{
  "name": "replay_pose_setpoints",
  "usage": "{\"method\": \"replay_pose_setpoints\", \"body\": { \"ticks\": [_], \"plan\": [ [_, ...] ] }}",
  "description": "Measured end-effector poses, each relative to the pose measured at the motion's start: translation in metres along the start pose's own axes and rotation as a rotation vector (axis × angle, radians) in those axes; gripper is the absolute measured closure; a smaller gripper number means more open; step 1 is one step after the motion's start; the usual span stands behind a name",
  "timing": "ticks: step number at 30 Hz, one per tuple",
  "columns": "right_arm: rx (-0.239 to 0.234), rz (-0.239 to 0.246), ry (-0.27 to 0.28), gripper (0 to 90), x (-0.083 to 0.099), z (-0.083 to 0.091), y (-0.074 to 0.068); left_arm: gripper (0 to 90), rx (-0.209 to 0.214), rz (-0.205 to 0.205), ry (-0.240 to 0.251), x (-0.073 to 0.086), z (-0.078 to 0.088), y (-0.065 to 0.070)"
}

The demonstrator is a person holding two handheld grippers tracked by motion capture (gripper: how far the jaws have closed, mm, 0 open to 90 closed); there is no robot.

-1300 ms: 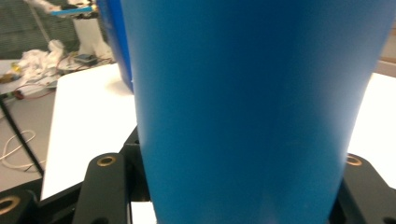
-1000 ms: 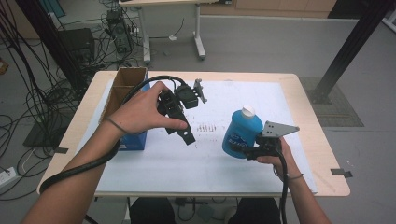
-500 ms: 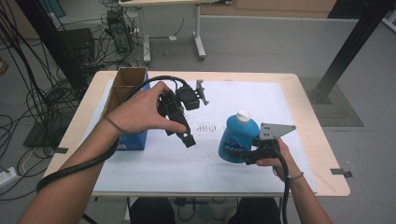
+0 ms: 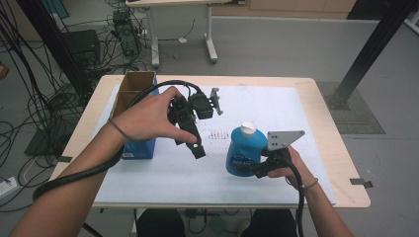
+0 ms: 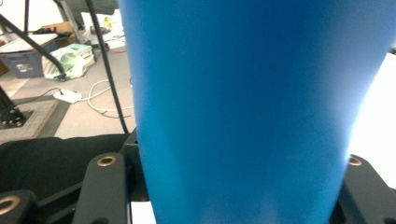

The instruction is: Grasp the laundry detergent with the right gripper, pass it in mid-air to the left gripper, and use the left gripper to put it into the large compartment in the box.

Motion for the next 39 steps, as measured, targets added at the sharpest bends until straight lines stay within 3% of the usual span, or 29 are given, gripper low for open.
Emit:
{"method": "replay_pose_setpoints", "body": {
  "ticks": [9, 39],
  "plan": [
    [-0.037, -0.002, -0.009, 41.1, -0.003, -0.007, 0.003, 7.9, 0.006, -0.032, -0.020, -0.010, -0.002, 0.007],
    [-0.098, 0.041, -0.046, 41.1, -0.012, -0.032, 0.007, 7.9, 0.007, -0.084, -0.055, -0.029, -0.006, 0.016]
  ]
}}
Point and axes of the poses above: each handheld gripper's, and its own axes: z roughly backward along the jaws, x roughly out of its underside, y roughly to its right, the point moved 2 cm from there along -z, roughly forward along the jaws, and after that the axes turned 12 degrees about y, right-handed, at the moved point
